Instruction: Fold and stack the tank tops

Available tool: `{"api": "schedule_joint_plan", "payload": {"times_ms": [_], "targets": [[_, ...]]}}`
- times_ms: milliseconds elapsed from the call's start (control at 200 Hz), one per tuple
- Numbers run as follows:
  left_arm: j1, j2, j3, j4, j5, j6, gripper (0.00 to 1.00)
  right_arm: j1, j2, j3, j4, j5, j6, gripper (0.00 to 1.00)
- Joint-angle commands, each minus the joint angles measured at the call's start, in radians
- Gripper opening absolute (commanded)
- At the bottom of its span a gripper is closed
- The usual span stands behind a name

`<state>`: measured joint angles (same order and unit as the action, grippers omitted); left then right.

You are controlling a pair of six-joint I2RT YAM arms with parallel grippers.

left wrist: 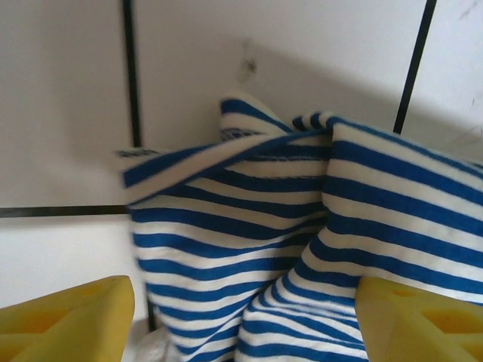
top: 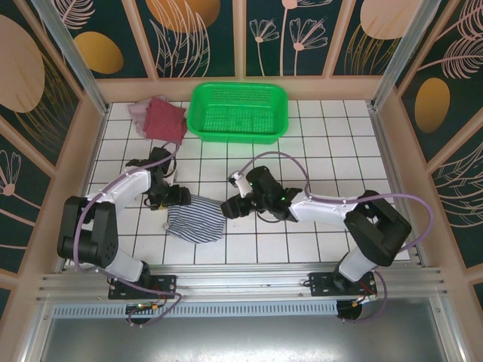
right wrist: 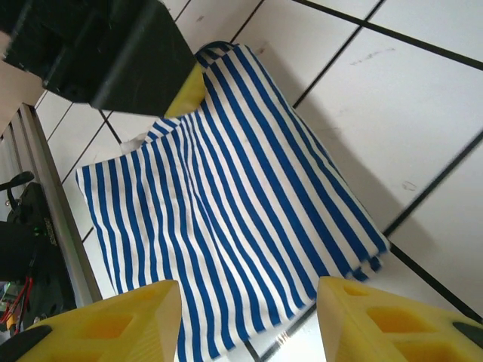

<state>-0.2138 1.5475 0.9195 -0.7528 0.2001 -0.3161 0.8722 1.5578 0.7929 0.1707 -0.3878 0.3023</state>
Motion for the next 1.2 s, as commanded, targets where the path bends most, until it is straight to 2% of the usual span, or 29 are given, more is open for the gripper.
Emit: {"api": "schedule_joint_plan", "payload": {"times_ms": [0,155,305,405,556,681,996,1091,1196], "targets": [[0.007,-0.009,-0.022,0.069,0.127,0.004,0.77,-0.027,-0.046,-0.040,-0.046,-0.003,0.027,0.51],[0.010,0.061,-0.023,0.041,0.141,0.027,0.76,-0.047,-0.067,-0.063,-0.061,-0.002,0.025,0.51],[0.009,0.034,-0.042,0.094,0.203,-0.010,0.72,-0.050,-0.077,-0.074,-0.069,0.000,0.023,0.51],[0.009,0.048,-0.054,0.065,0.171,0.001,0.70,-0.053,-0.085,-0.086,-0.066,0.000,0.027,0.51],[0.009,0.087,-0.052,0.088,0.181,-0.009,0.63,-0.055,-0.078,-0.089,-0.056,-0.003,0.031,0.51],[0.005,0.118,-0.043,0.070,0.130,-0.016,0.50,-0.057,-0.080,-0.083,-0.054,0.006,0.033,0.50],[-0.029,0.113,0.047,0.046,0.133,-0.028,0.16,-0.058,-0.103,-0.096,-0.042,0.029,0.061,0.50],[-0.027,0.120,0.084,0.024,0.098,-0.018,0.01,-0.063,-0.116,-0.099,-0.047,0.040,0.063,0.50],[-0.019,0.120,0.142,0.024,0.086,0.000,0.00,-0.081,-0.131,-0.094,-0.060,0.053,0.055,0.50]]}}
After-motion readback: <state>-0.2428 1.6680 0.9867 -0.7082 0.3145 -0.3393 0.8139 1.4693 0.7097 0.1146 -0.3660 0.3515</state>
